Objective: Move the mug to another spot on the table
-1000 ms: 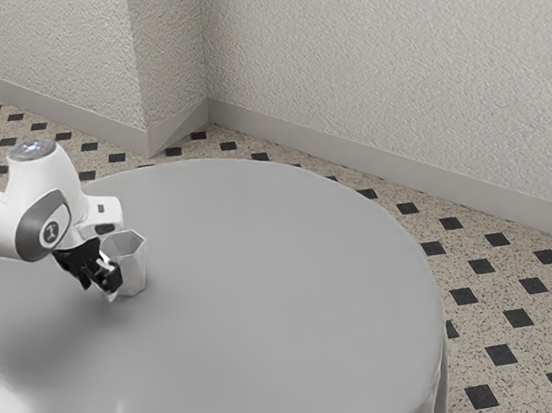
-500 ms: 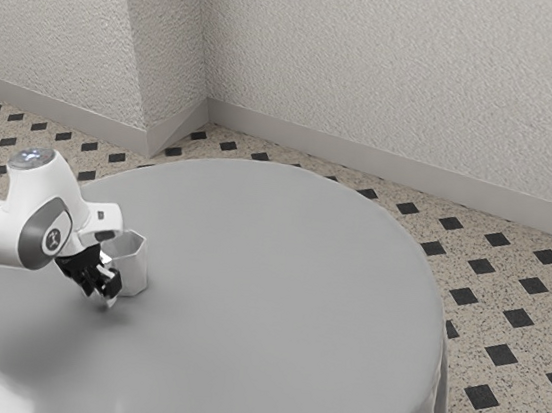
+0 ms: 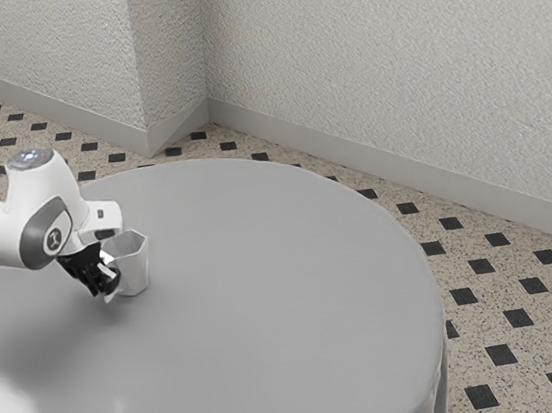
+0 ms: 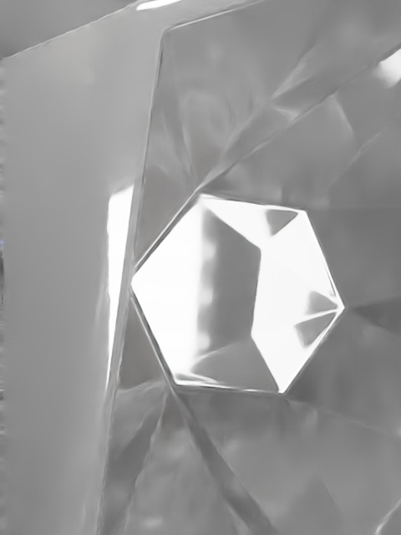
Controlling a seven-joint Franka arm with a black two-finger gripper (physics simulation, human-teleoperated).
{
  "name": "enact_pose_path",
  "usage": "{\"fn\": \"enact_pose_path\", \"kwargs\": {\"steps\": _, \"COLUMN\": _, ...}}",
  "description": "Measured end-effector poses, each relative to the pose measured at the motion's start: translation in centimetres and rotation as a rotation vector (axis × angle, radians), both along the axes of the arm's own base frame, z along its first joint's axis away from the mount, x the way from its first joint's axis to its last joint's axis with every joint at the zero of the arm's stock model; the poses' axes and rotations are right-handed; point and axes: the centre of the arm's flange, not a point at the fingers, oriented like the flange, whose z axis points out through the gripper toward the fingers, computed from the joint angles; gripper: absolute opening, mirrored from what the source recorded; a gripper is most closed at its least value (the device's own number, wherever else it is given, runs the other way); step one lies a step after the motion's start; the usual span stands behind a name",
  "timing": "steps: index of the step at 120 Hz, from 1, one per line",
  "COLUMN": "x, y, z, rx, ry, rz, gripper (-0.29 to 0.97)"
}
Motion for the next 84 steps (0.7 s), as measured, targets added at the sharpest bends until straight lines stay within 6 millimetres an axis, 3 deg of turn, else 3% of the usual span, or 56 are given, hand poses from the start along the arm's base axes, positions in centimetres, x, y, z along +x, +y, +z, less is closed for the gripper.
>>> {"fn": "enact_pose_path", "kwargs": {"steps": 45, "x": 0.39, "y": -0.32, "z": 0.21, "rx": -0.002, "ry": -0.039, "rz": 0.02, "gripper": 0.26}}
{"fn": "enact_pose_path", "kwargs": {"steps": 84, "x": 0.52, "y": -0.24, "z": 0.33, "rx": -0.006, "ry": -0.06, "rz": 0.042, "gripper": 0.17}}
